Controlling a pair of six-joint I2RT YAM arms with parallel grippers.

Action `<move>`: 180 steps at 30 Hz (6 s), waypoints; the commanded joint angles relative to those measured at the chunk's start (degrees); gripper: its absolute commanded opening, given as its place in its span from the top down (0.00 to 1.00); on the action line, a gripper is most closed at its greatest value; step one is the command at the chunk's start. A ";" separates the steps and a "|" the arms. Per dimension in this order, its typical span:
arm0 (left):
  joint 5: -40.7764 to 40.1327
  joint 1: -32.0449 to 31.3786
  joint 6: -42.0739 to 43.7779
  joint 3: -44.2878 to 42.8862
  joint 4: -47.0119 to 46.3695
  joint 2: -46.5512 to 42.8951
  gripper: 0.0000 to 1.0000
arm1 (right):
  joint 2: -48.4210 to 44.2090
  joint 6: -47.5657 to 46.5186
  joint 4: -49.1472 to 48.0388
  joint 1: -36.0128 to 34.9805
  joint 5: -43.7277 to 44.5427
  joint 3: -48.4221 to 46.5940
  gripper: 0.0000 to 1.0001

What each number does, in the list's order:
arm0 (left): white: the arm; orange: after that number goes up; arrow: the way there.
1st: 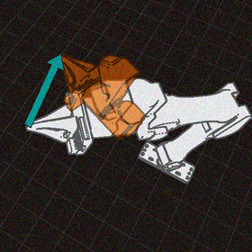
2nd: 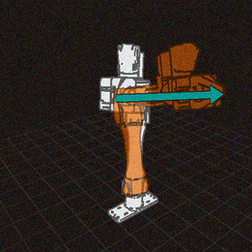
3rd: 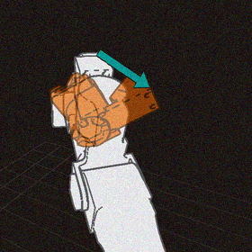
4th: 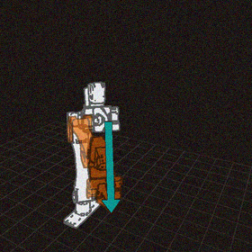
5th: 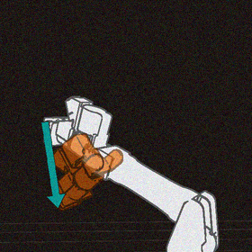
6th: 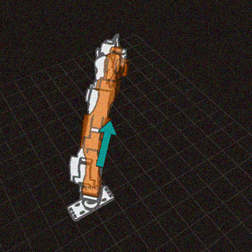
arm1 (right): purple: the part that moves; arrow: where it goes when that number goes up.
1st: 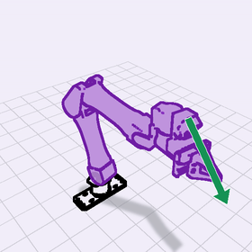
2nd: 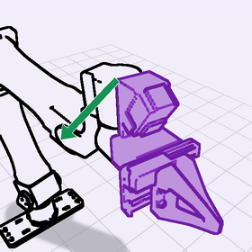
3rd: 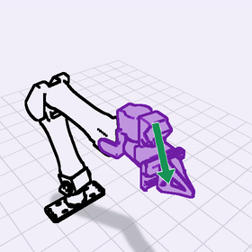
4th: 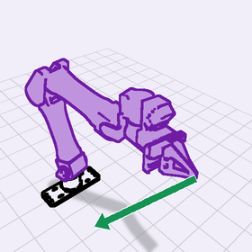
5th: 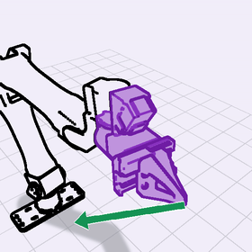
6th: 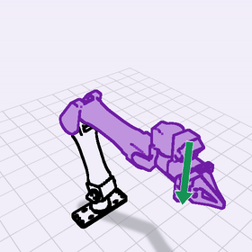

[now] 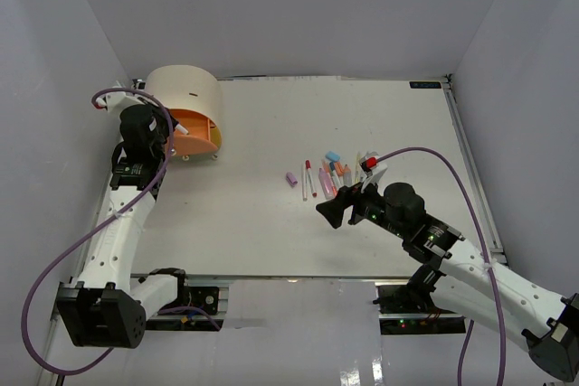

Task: Sort the stationery into containers
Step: Place the pen in the storage box, then pick up the pen from the center of the board, then place the pen in the storage box.

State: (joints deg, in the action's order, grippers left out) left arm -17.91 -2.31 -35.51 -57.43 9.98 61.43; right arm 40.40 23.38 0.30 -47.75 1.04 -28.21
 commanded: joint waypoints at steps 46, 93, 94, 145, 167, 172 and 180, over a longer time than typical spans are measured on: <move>17.38 -2.09 19.25 1.79 28.25 -25.30 0.02 | 47.91 -3.25 17.55 -1.21 21.20 -32.25 0.35; 31.35 -4.11 15.47 1.09 30.10 -23.82 0.02 | 68.32 -3.42 17.99 5.21 16.72 -43.60 0.84; 31.71 -4.11 14.25 0.83 30.19 -23.46 0.02 | 66.75 -3.60 17.90 5.12 16.45 -43.34 0.87; 3.68 -46.30 -6.24 -14.73 8.22 12.49 0.91 | 20.51 -2.11 -8.82 -2.00 0.72 -20.40 0.68; -26.22 -24.69 56.41 -15.18 -7.58 2.64 0.90 | 12.77 -5.18 -4.16 -2.00 6.79 -13.02 0.03; -19.45 -16.34 59.76 -11.05 -12.96 4.22 0.89 | 12.86 -5.27 -4.16 -2.00 6.08 -12.40 0.03; -18.30 -11.59 60.38 -2.87 -20.35 5.02 0.86 | 11.72 -5.80 -4.16 -2.00 6.87 -10.82 0.03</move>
State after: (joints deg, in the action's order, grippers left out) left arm -38.02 -15.29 23.64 -61.43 -5.23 67.55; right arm 53.41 18.79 -2.72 -49.63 7.22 -39.64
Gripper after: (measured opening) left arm 0.255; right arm 0.970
